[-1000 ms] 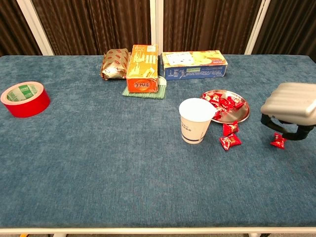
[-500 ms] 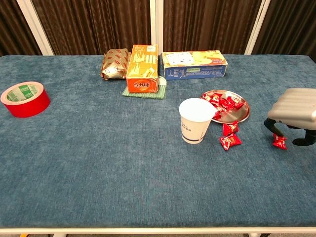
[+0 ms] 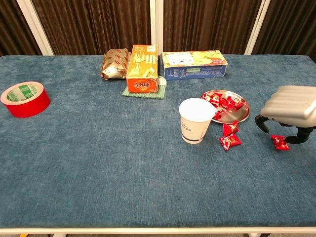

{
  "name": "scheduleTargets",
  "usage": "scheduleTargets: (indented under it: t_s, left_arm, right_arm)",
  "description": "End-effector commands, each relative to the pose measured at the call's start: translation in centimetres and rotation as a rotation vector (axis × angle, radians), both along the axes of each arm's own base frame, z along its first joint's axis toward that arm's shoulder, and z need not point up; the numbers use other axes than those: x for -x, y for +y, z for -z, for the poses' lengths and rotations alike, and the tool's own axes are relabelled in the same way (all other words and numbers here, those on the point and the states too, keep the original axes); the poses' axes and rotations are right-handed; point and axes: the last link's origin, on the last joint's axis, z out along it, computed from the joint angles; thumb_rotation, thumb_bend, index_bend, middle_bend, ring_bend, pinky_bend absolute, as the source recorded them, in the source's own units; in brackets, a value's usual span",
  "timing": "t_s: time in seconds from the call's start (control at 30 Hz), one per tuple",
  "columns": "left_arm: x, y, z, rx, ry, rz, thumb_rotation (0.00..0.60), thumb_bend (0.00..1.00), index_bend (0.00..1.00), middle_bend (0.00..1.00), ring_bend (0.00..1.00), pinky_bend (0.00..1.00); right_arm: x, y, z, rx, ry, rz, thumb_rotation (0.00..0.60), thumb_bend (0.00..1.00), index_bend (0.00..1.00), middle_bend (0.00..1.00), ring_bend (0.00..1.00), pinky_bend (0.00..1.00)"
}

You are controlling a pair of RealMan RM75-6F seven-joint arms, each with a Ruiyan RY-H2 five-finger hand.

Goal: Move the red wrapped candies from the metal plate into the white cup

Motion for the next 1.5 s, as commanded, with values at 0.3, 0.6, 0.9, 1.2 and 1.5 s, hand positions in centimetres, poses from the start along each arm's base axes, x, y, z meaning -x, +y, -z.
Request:
scheduleTargets:
  t_s: [0.3, 0.6, 0.9, 1.2, 1.5]
  left_arm:
    - [0.0, 0.0, 0.0, 0.005, -0.002, 0.002, 0.6, 0.14, 0.13, 0.08, 0.03, 0.11]
    - [-0.2, 0.0, 0.1, 0.006, -0.001, 0.007, 0.6, 0.14, 0.13, 0.08, 0.03, 0.11]
    - [-0.1, 0.1, 0.0, 0.004, 0.005, 0.007, 0.6, 0.14, 0.13, 0.08, 0.03, 0.11]
    - [0.2, 0.2, 0.0, 0.005, 0.003, 0.004, 0.6, 0.14, 0.13, 0.08, 0.03, 0.11]
    - [0.4, 0.1, 0.1, 0.006, -0.001, 0.0, 0.6, 0.14, 0.13, 0.08, 0.03, 0.11]
  right_arm:
    - [0.2, 0.6, 0.1, -0.015, 0.025, 0.0, 0.6, 0.22, 0.4, 1.0, 1.0, 1.0]
    - [0.6, 1.0, -0.2, -0.01, 0.04, 0.011, 0.6, 0.22, 0.42, 1.0, 1.0, 1.0]
    - [0.6, 0.8, 0.6, -0.017, 0.03, 0.012, 0.6, 0.22, 0.43, 1.0, 1.0, 1.0]
    - [0.8, 0.7, 1.1, -0.018, 0.032, 0.005, 0.6, 0.22, 0.48, 1.0, 1.0, 1.0]
    - [0.9, 0.5, 1.6, -0.017, 0.029, 0.007, 0.6, 0.23, 0.54, 1.0, 1.0, 1.0]
